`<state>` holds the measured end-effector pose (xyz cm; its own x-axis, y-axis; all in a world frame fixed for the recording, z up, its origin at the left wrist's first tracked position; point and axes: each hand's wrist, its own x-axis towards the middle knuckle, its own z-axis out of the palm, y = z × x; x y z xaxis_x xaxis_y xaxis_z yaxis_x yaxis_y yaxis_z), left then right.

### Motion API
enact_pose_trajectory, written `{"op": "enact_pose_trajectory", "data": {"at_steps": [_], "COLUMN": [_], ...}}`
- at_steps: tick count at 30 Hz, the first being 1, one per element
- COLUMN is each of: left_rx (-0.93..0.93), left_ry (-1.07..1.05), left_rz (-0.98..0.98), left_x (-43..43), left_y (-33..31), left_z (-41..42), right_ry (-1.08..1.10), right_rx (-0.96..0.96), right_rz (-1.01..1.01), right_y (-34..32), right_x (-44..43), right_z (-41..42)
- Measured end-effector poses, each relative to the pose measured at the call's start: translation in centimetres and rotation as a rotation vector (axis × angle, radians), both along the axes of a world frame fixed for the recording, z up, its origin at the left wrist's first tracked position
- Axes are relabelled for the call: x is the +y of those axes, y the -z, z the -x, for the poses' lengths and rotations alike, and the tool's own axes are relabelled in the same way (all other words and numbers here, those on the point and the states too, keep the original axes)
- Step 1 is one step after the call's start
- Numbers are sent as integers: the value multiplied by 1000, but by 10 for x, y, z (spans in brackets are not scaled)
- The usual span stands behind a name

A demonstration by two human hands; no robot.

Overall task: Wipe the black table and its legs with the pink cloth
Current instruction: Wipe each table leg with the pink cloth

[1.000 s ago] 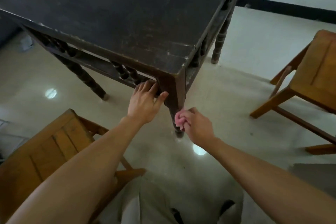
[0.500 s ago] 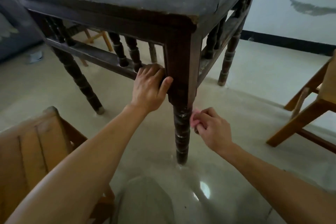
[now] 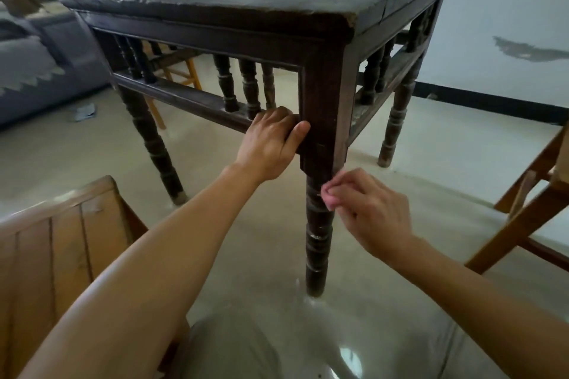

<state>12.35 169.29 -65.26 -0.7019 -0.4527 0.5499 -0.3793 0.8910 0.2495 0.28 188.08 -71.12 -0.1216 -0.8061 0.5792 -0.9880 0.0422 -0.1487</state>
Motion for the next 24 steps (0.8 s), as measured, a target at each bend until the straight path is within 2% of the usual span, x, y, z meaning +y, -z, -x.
{"op": "enact_pose_trajectory", "data": {"at_steps": [2,3,7,9,12,15,19,20,24], "left_rx": [-21,-22,18,16,10,9,11,18,48], "left_ry": [7,11,-3,-5,10,7,-30,-42,-64], "left_rz": [-15,-15,5,10,0,-3,26,39,70], "left_x": [0,0,-3,-2,-3,-4,-3,-3,-1], "left_y": [0,0,3,4,4,5,9,10,13], "left_z": [-1,-1,0,0,0,0,2,3,4], "right_ry": [143,172,1,-103,-100,-47,247,257,29], "right_rx": [-84,-98,58,131,195,173,-12,-26,54], "right_rz": [-155,-119,158,146,76,27,28,55,198], "right_y": [12,14,3,2,1,12,24,23,18], "right_x": [16,23,20,3,-18,-6,31,34,16], "right_z": [10,11,-21,-39,-39,-10,28,26,-23]}}
